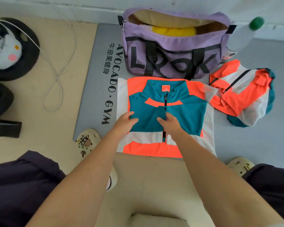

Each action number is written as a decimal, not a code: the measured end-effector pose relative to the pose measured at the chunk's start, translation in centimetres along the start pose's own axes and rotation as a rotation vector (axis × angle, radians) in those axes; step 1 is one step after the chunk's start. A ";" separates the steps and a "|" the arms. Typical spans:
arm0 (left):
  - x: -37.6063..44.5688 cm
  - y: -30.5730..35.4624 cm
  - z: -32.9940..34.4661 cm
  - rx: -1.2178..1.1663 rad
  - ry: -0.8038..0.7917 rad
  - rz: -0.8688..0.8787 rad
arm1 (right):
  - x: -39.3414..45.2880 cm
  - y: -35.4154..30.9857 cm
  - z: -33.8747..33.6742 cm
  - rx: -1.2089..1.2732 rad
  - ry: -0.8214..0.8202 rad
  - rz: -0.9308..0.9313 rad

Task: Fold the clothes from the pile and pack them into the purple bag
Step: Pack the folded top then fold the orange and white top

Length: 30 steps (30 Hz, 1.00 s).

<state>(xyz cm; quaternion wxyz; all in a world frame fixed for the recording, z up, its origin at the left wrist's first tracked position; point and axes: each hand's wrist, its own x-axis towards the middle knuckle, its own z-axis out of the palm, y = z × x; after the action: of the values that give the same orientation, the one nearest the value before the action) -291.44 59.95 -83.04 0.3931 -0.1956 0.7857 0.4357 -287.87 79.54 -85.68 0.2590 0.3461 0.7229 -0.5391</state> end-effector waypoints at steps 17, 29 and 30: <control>0.4 0.0 0.8 0.316 0.275 0.221 | -1.4 1.7 -2.9 -0.016 0.096 0.060; 8.6 0.9 -1.4 0.626 0.330 0.316 | 5.0 1.5 -1.5 -0.224 0.178 -0.091; 8.8 0.7 -1.6 0.617 0.370 0.325 | 5.1 1.4 -1.6 -0.196 0.179 -0.085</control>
<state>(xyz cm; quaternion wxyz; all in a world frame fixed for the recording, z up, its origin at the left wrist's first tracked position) -297.99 59.30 -89.09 0.2113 -0.0167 0.9581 0.1929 -289.97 82.42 -89.92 0.2031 0.3351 0.8062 -0.4434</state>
